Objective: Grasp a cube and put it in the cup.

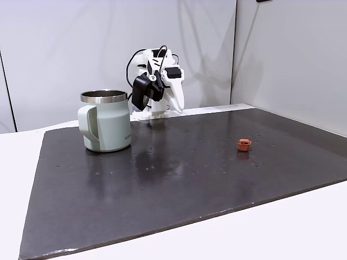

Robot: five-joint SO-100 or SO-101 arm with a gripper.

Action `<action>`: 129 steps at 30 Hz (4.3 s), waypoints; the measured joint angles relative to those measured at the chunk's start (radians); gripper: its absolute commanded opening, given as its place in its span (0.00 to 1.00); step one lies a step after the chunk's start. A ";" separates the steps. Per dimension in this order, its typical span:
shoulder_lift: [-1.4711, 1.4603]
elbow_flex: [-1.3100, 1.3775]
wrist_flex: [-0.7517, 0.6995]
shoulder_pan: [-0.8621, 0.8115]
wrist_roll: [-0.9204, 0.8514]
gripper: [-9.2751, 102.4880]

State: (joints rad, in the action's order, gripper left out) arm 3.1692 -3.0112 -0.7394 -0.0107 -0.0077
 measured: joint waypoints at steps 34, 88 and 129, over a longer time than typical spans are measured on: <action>-0.653 0.693 -0.112 0.046 -0.015 0.08; -2.178 2.557 -1.051 0.181 -0.104 0.08; -2.566 3.019 -1.052 0.318 -0.195 0.11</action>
State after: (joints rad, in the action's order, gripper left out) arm 0.6029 0.0077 -1.7917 0.3068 -0.2025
